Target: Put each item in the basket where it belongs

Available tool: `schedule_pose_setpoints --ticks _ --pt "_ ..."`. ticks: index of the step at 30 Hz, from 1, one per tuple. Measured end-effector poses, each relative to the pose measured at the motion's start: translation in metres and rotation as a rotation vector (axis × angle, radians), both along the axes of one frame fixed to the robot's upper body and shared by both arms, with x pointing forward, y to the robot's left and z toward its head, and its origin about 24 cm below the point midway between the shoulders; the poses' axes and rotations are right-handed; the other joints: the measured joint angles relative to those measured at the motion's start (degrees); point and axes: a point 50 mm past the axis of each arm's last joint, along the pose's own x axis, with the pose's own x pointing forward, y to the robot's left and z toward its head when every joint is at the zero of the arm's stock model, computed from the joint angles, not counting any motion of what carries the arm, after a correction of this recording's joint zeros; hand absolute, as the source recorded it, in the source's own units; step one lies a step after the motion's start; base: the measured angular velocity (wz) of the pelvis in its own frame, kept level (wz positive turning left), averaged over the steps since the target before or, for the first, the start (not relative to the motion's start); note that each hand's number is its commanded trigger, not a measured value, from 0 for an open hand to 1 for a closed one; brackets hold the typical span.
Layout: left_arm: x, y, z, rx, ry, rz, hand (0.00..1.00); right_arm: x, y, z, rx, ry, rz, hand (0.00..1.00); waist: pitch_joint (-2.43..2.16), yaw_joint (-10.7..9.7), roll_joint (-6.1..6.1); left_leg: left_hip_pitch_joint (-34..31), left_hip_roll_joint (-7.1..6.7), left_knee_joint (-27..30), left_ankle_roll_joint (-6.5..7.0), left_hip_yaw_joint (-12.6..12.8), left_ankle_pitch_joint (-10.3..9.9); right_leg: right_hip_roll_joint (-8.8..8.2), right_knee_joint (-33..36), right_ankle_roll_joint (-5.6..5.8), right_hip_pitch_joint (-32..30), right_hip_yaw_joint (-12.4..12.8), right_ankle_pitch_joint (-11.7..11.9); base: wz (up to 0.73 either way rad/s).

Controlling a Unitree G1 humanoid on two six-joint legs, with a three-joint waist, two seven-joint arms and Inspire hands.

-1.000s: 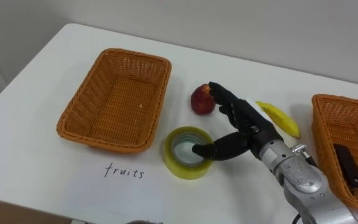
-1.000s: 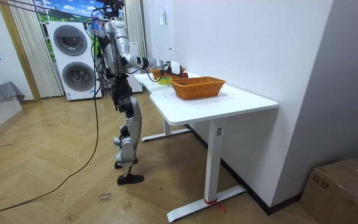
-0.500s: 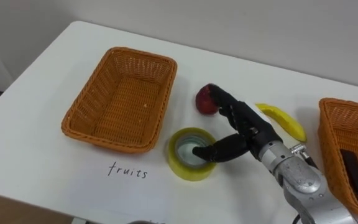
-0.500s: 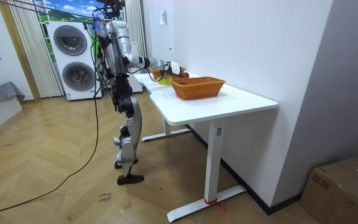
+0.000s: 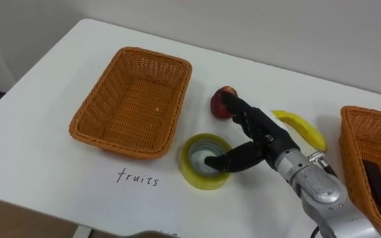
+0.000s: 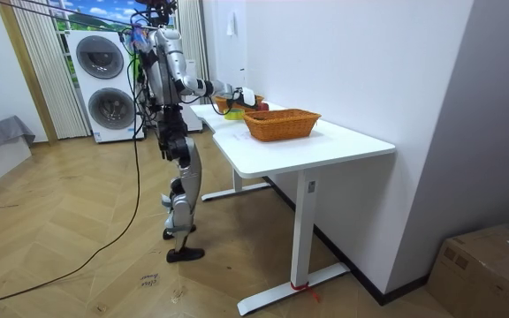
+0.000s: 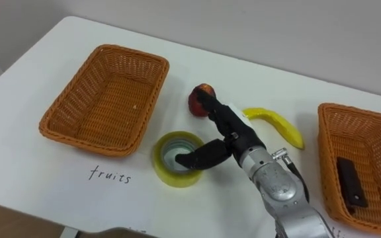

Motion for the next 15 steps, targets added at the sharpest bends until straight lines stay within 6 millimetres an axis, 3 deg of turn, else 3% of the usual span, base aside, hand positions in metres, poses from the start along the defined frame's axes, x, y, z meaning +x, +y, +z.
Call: schedule_pose_setpoints --ticks 15 --pt "-0.0002 0.0034 0.0014 0.003 0.006 0.005 0.0 -0.003 0.0076 -0.0056 -0.03 0.035 0.038 0.0 0.03 0.84 -0.77 -0.05 0.0 0.15 0.0 -0.18 0.0 -0.01 0.0 0.01 0.07 -0.26 0.01 0.0"
